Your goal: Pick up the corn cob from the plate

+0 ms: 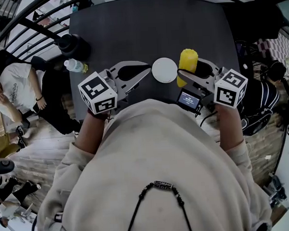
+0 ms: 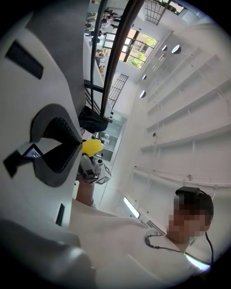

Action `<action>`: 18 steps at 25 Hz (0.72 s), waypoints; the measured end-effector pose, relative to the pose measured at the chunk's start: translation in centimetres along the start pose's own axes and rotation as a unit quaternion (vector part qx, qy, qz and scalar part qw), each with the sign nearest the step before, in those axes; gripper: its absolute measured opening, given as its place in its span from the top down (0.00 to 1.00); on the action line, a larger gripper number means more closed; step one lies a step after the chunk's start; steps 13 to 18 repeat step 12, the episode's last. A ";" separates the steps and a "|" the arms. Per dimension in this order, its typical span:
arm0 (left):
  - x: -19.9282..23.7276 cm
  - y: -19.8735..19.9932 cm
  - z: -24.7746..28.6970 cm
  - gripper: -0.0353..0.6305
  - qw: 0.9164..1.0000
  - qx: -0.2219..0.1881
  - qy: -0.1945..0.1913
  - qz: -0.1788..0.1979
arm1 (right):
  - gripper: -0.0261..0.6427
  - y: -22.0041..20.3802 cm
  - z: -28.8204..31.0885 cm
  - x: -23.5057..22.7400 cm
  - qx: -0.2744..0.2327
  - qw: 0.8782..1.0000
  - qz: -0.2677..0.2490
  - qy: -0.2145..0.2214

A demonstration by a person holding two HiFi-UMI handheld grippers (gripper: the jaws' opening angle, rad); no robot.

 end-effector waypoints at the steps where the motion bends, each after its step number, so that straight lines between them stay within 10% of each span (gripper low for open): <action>1: 0.1 0.1 0.0 0.94 1.000 -0.001 -0.002 0.000 | 0.57 0.1 0.1 0.0 0.000 1.000 -0.002 0.001; 18: -0.4 -0.5 0.3 0.94 1.000 -0.006 -0.010 -0.018 | 0.57 -0.2 0.8 0.3 0.019 1.000 0.004 -0.001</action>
Point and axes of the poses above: the fingertips, and each gripper's own axes: z forward along the fingers, x to its left, y out of its top, the point moved 7 cm from there along -z, backward along the fingers, and after that the axes turned 11 degrees about y, right-handed, at the moved point
